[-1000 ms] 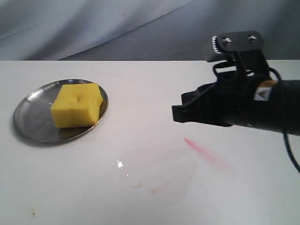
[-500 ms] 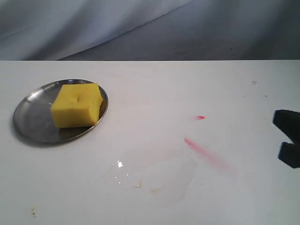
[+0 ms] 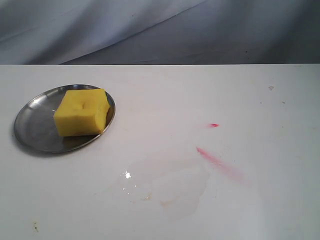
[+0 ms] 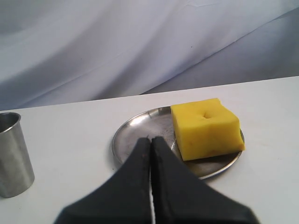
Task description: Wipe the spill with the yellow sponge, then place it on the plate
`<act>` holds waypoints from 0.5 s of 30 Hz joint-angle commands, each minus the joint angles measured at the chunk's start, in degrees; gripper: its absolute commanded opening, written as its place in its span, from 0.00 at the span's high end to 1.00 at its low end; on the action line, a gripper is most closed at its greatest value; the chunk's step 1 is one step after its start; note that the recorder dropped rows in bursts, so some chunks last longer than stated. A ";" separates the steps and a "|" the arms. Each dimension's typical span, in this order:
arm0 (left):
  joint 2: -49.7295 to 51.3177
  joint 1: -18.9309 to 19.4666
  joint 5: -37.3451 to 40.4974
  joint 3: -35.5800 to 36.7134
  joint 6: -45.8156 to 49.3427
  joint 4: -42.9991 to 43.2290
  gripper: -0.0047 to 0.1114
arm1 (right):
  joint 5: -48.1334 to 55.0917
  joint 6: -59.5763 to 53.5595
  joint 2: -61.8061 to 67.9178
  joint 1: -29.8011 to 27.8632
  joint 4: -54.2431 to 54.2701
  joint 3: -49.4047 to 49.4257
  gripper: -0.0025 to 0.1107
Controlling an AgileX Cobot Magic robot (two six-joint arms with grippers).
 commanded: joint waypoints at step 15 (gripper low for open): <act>-0.20 -0.33 -0.37 0.27 0.02 -0.15 0.96 | 3.07 -2.80 -13.26 -5.72 -2.05 0.75 0.98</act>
